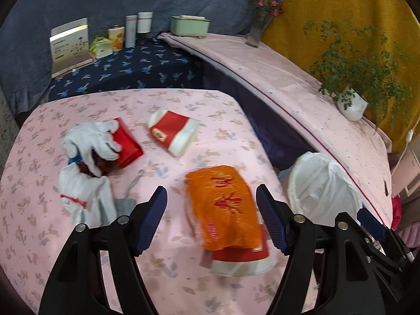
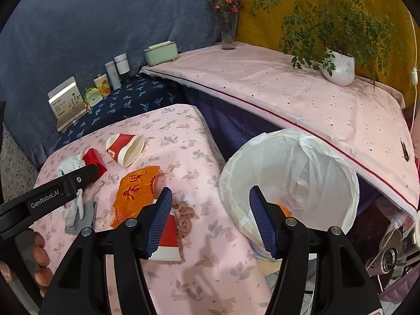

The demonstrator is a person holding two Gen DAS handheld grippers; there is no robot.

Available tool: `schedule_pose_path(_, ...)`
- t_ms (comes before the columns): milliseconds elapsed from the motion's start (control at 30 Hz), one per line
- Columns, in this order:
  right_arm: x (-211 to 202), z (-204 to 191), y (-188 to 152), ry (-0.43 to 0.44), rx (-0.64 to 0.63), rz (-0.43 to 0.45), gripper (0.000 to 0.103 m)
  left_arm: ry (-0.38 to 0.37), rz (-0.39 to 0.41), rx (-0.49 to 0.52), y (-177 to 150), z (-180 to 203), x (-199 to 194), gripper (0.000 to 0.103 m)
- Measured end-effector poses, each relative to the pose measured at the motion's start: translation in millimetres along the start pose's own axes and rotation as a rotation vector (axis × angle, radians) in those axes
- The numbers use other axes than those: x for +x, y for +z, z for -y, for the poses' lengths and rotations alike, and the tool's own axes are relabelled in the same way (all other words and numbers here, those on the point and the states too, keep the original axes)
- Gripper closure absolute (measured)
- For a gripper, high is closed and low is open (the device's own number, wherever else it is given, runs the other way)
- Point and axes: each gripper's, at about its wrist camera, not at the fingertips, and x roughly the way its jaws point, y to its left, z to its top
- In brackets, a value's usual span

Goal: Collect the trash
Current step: 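Move the right tool back and grasp the large orange printed bag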

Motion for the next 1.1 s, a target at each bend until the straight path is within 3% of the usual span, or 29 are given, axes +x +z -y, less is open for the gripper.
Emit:
schedule_pose_path(267,16,-38,-10,0.066,-0.045,-0.047,0.039,0.099,0.012,-0.05,-6,-47,-1,0.028)
schedule_pose_path(600,45,-76,-19,0.079,-0.092,-0.094,0.034,0.234,0.037,-0.089,-15,-105,-5,0.015)
schedule_pose_path(1100,82,-102,-22,0.051,-0.122,-0.144,0.034,0.264,-0.055,-0.161,-21,-163,30,0.015)
